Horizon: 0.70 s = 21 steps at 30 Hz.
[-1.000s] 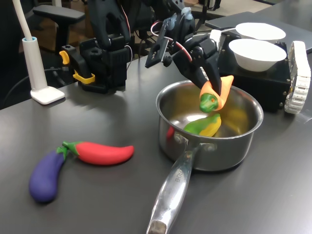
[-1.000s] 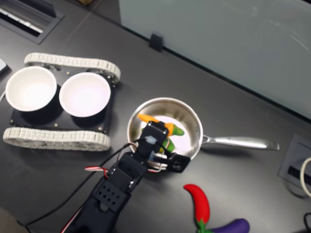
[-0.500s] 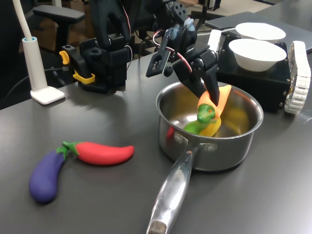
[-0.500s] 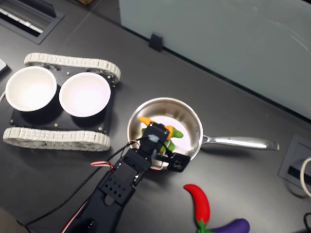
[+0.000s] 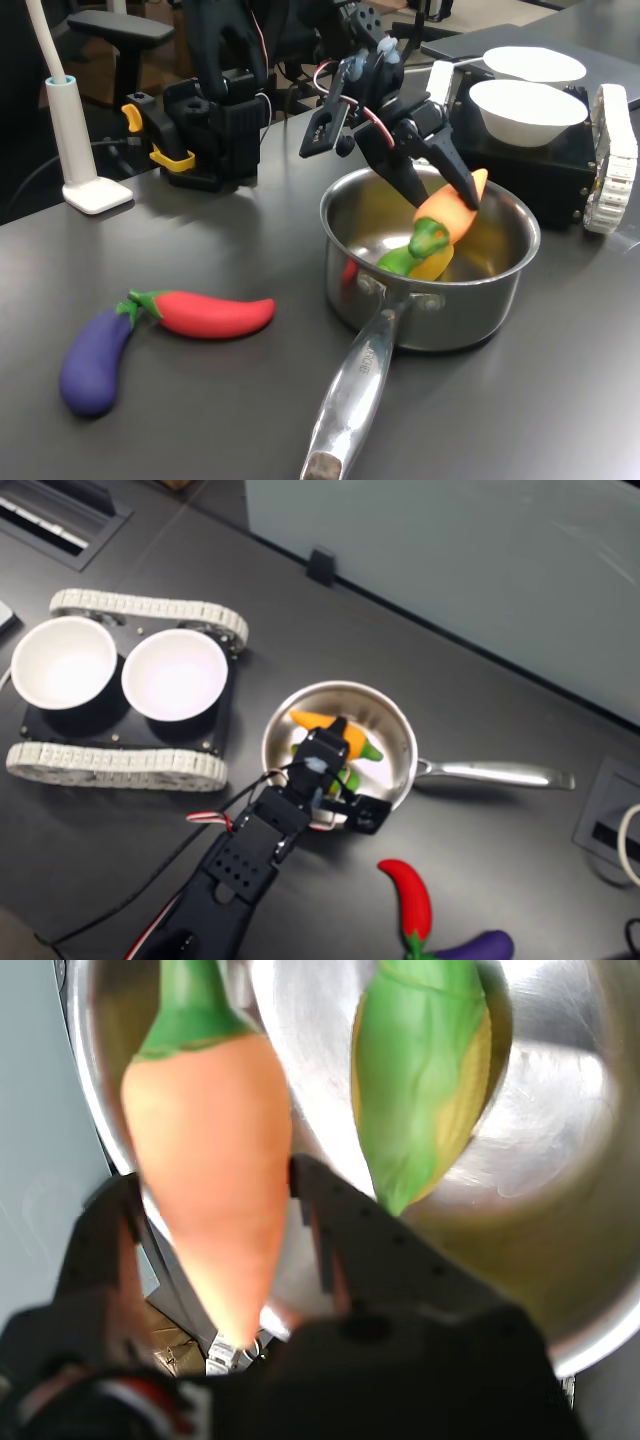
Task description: Pick up the carrot and place them in the pan
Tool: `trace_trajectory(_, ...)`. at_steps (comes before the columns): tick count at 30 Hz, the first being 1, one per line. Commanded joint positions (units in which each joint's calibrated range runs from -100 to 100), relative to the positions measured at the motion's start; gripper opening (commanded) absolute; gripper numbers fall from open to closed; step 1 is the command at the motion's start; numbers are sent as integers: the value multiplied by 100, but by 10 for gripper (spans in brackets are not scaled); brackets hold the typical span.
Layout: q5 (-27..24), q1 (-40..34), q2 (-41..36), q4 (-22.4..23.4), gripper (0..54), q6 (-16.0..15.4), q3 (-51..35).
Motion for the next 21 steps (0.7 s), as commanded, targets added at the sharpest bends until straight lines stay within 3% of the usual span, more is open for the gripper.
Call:
trace_trajectory(1, 59, -135, -507, -15, 275, 35, -366)
trace_trajectory(12, 83, -444, -1148, 429, 352, 35, -157)
trace_trajectory(21, 49, -387, -1941, 497, 364, 44, 98)
